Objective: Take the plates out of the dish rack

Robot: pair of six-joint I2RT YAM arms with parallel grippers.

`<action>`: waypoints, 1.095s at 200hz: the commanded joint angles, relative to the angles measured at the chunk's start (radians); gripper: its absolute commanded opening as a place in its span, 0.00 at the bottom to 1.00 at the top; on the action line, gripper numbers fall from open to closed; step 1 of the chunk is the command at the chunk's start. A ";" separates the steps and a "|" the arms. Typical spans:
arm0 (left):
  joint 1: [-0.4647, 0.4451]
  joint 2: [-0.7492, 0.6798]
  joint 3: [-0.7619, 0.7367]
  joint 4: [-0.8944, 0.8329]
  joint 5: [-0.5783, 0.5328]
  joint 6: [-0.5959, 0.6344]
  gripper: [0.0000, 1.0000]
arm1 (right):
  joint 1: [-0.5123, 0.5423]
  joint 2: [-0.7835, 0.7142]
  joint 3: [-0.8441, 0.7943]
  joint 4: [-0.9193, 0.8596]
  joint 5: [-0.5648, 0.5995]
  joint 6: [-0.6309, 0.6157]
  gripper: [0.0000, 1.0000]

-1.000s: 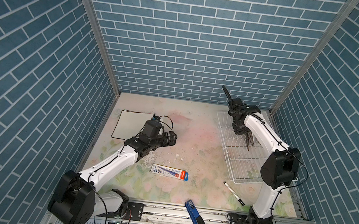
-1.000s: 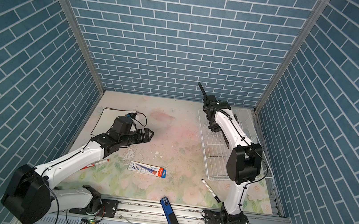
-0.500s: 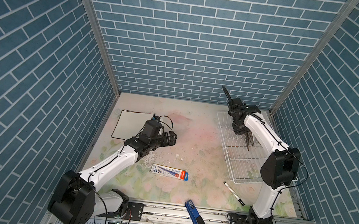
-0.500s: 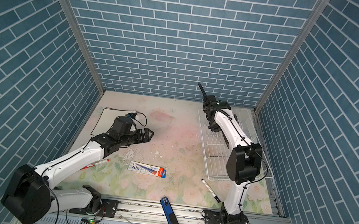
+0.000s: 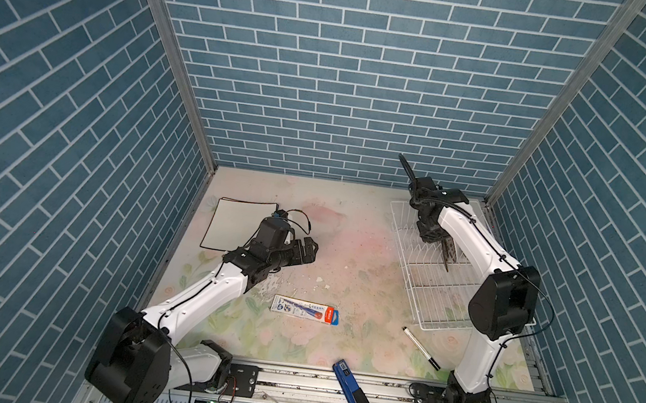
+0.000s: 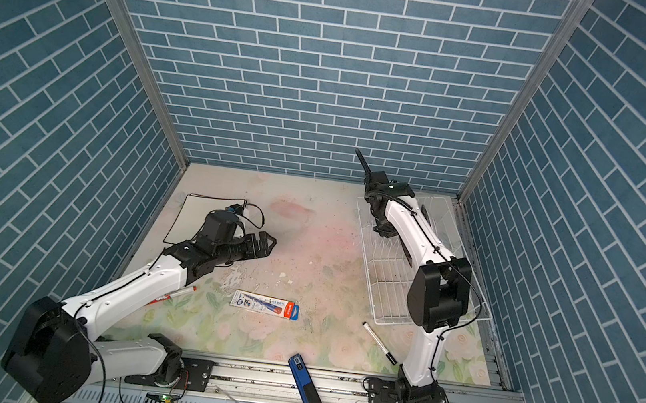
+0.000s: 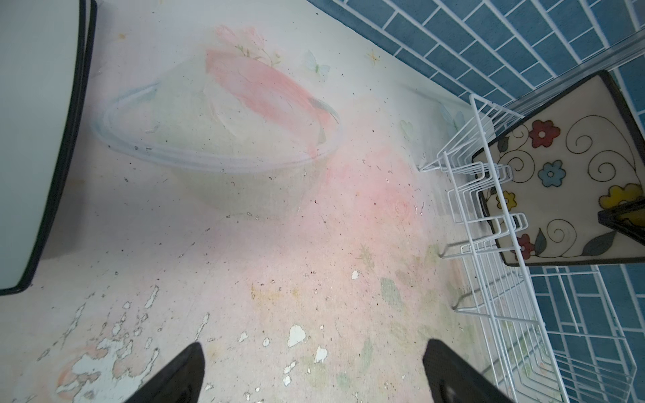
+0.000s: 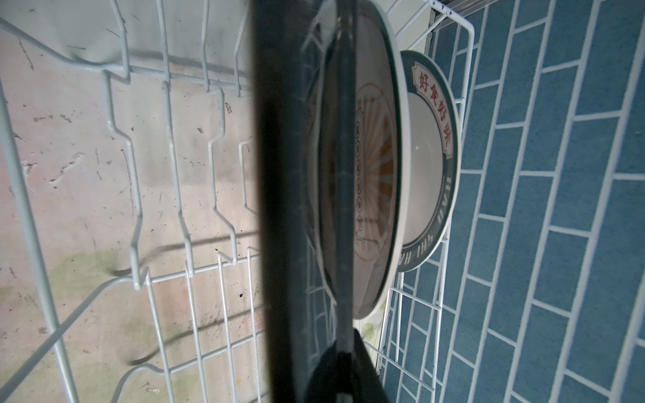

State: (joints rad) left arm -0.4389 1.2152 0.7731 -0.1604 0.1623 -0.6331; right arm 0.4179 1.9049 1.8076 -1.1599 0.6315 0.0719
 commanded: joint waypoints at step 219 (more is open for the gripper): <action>0.005 -0.037 -0.024 0.007 0.002 -0.018 1.00 | 0.068 -0.141 0.107 -0.022 0.077 -0.037 0.00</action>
State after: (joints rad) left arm -0.4389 1.2041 0.7681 -0.1593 0.1623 -0.6430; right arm 0.4603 1.8454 1.8412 -1.2057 0.6579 0.0513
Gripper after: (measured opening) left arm 0.996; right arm 0.155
